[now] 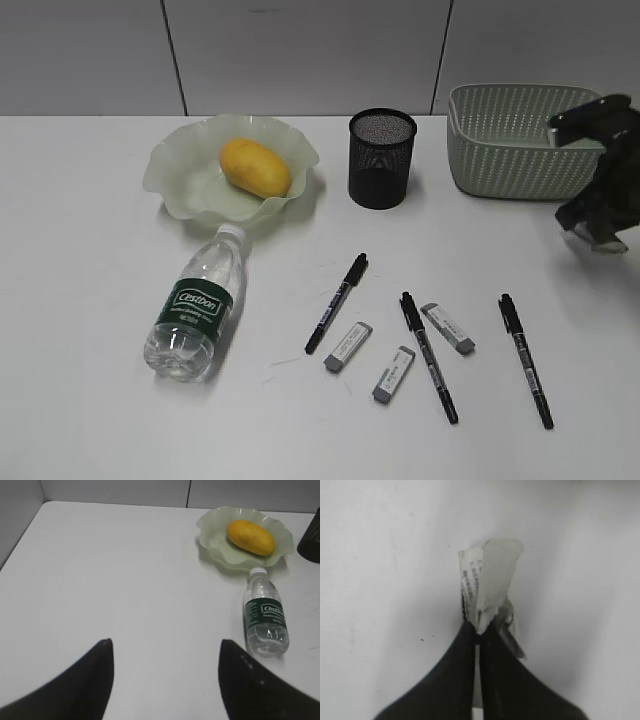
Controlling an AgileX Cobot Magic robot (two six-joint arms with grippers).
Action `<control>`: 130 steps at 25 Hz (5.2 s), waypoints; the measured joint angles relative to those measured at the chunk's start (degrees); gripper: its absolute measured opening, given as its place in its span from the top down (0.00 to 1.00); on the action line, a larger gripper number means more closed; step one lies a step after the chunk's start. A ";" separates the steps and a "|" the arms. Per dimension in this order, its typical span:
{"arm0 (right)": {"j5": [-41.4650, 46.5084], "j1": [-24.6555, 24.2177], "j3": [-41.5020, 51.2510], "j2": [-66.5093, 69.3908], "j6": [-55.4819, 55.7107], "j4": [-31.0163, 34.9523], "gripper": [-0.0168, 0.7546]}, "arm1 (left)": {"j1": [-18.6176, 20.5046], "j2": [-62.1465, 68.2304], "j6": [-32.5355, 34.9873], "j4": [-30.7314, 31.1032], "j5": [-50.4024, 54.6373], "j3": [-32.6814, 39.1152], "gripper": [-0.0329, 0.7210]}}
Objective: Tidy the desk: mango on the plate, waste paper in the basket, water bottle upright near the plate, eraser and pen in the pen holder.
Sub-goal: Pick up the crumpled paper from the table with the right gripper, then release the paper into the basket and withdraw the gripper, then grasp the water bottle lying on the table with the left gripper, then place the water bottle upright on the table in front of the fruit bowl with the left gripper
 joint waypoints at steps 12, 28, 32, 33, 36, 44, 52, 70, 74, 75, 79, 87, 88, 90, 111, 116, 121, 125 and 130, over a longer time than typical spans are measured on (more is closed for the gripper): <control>-19.34 0.00 -0.88 -16.14 -4.65 9.36 0.96 | 0.00 0.00 0.00 0.00 0.00 0.00 0.31; -5.17 -0.56 -9.88 -11.42 -4.76 13.54 0.28 | 0.00 0.00 0.00 0.00 0.00 0.00 0.31; -0.42 -0.60 2.93 -26.63 -4.40 13.54 0.29 | 0.00 0.00 0.00 0.00 0.00 0.00 0.31; 1.90 -0.60 6.66 -31.04 -4.26 14.04 0.29 | 0.00 0.00 0.00 0.00 0.00 0.00 0.31; 8.50 -0.60 13.98 -43.56 -4.00 16.17 0.29 | 0.00 0.00 0.00 0.00 0.00 0.00 0.31; 27.18 -0.60 21.82 -79.23 -2.46 20.19 0.29 | 0.00 0.00 0.00 0.00 0.00 0.00 0.31; 33.31 -0.60 28.34 -102.79 -1.70 20.52 0.29 | 0.00 8.85 0.00 0.00 -0.70 -0.12 0.31; 27.06 -0.60 36.26 -106.97 -0.25 21.18 0.33 | -17.21 72.63 7.54 -5.70 -27.61 -16.51 0.36; 27.06 -0.60 36.26 -106.97 -0.21 21.18 0.33 | -22.68 88.25 2.93 -3.99 -26.27 -24.79 0.26; 27.06 -0.60 36.26 -106.97 -0.21 21.18 0.33 | -23.06 91.80 2.69 -3.99 -25.77 -26.81 0.22; 27.06 -0.60 36.26 -106.97 -0.21 21.18 0.34 | -23.31 101.88 1.68 -3.99 -24.67 -32.73 0.12; 27.06 -0.60 36.26 -106.97 -0.18 21.18 0.35 | -23.31 109.74 -0.55 -3.99 -26.71 -37.41 0.10; 27.06 -0.60 36.26 -106.97 -0.18 21.18 0.35 | -23.31 110.49 -0.88 -3.99 -26.95 -37.55 0.10; 27.06 -0.60 36.26 -106.97 -0.18 21.18 0.35 | -23.31 112.11 -1.65 -3.99 -27.44 -37.60 0.11; 27.06 -0.60 36.26 -106.97 -0.14 21.25 0.40 | -20.78 83.94 -2.06 -0.49 -76.99 1.10 0.29; 27.06 -0.60 36.26 -106.97 -0.14 21.25 0.40 | -14.85 86.14 2.02 -0.21 -110.93 6.99 0.29; 27.06 -0.60 36.26 -106.97 -0.14 21.25 0.40 | -11.54 95.67 2.64 -0.44 -125.32 6.99 0.29; 27.06 -0.60 36.26 -106.97 -0.14 21.25 0.40 | -11.25 103.78 2.67 -0.44 -127.16 6.99 0.29; 27.06 -0.60 36.26 -106.97 -0.14 21.25 0.40 | -11.25 108.77 2.67 -0.39 -128.48 6.99 0.29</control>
